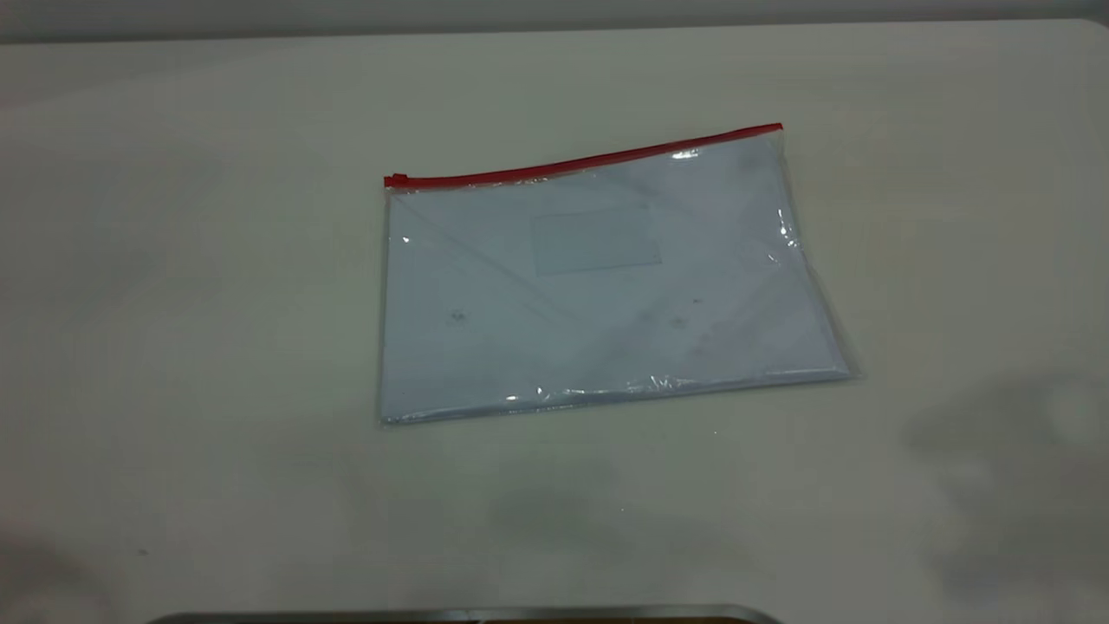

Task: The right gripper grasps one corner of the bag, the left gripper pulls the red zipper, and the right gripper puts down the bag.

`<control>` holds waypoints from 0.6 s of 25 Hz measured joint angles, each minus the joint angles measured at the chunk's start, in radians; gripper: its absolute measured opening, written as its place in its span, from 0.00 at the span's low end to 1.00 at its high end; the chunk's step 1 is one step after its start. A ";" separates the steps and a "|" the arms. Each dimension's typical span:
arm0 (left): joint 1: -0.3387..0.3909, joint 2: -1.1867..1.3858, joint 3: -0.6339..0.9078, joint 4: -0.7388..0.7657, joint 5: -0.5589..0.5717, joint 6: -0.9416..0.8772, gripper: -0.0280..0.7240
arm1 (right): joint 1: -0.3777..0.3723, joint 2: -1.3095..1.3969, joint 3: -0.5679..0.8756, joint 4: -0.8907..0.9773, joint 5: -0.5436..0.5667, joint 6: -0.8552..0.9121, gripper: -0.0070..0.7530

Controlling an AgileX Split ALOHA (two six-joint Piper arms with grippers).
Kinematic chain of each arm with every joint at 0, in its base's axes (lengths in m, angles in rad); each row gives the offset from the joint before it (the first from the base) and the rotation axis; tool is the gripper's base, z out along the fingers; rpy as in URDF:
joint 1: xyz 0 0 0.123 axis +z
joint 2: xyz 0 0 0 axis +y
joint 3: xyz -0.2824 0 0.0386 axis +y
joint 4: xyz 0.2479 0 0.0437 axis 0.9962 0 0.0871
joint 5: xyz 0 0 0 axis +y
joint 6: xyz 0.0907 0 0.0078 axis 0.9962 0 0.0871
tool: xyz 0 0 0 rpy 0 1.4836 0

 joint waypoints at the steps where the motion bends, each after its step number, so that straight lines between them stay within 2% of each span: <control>1: 0.000 -0.022 0.035 0.002 0.000 -0.009 0.60 | 0.000 -0.042 0.046 -0.012 0.000 0.004 0.44; 6: 0.000 -0.154 0.149 0.005 -0.004 -0.024 0.60 | 0.000 -0.233 0.316 -0.100 0.000 0.057 0.45; 10: 0.000 -0.249 0.201 0.005 -0.005 -0.067 0.60 | 0.000 -0.388 0.487 -0.188 -0.010 0.201 0.49; 15: 0.000 -0.342 0.271 0.016 -0.011 -0.115 0.60 | 0.000 -0.544 0.526 -0.331 -0.100 0.315 0.49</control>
